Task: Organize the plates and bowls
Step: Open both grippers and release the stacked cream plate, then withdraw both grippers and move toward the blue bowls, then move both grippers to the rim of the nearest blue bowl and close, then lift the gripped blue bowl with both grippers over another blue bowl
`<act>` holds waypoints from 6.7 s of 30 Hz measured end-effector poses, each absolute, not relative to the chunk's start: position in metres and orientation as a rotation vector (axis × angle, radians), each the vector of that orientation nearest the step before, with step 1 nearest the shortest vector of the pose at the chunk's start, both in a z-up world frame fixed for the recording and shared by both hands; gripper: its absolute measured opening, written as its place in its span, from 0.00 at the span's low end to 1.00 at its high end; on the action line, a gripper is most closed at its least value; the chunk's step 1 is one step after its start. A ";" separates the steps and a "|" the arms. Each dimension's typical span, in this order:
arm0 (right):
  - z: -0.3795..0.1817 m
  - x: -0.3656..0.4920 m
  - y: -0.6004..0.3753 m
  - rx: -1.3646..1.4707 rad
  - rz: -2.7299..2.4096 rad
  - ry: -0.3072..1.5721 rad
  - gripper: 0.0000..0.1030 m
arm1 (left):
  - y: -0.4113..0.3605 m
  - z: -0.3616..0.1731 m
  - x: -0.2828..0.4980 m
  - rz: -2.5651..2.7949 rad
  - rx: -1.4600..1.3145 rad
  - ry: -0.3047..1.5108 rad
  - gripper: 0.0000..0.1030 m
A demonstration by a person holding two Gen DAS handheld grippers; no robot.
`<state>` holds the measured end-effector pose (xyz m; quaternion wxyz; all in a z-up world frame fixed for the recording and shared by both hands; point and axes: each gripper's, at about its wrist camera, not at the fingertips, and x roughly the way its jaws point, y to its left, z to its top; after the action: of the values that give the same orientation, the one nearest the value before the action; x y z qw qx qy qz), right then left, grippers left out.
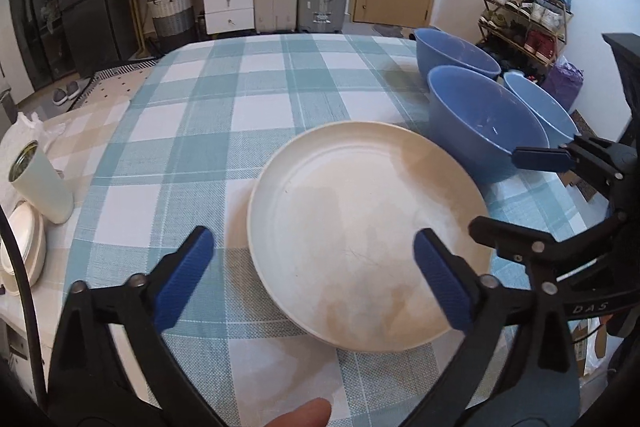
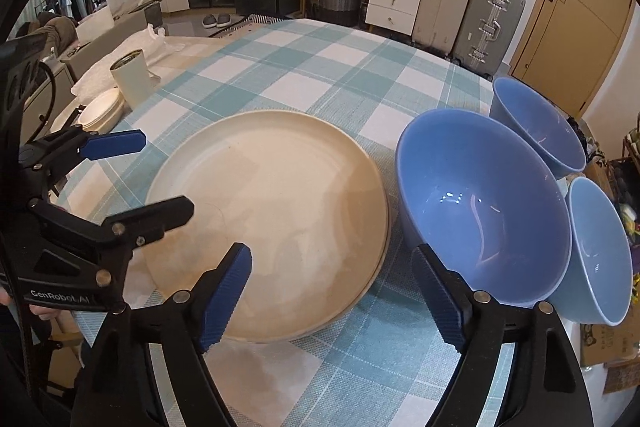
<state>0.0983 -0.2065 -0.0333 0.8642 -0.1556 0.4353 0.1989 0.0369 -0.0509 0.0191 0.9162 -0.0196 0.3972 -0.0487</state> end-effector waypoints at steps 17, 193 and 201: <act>0.022 0.088 -0.252 -0.245 0.353 0.785 0.95 | -0.065 0.062 0.035 -0.161 -0.079 0.722 0.98; -0.007 0.345 -0.454 -0.010 0.106 0.969 0.21 | -0.262 0.043 0.373 -0.422 0.024 0.949 0.21; 0.010 0.335 -0.452 0.000 0.105 0.933 0.21 | -0.259 0.060 0.360 -0.426 0.018 0.916 0.21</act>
<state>0.3350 -0.4519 0.0100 0.8919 -0.0002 0.4495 0.0505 0.3599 -0.2589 0.0604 0.8751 0.0089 0.4387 -0.2039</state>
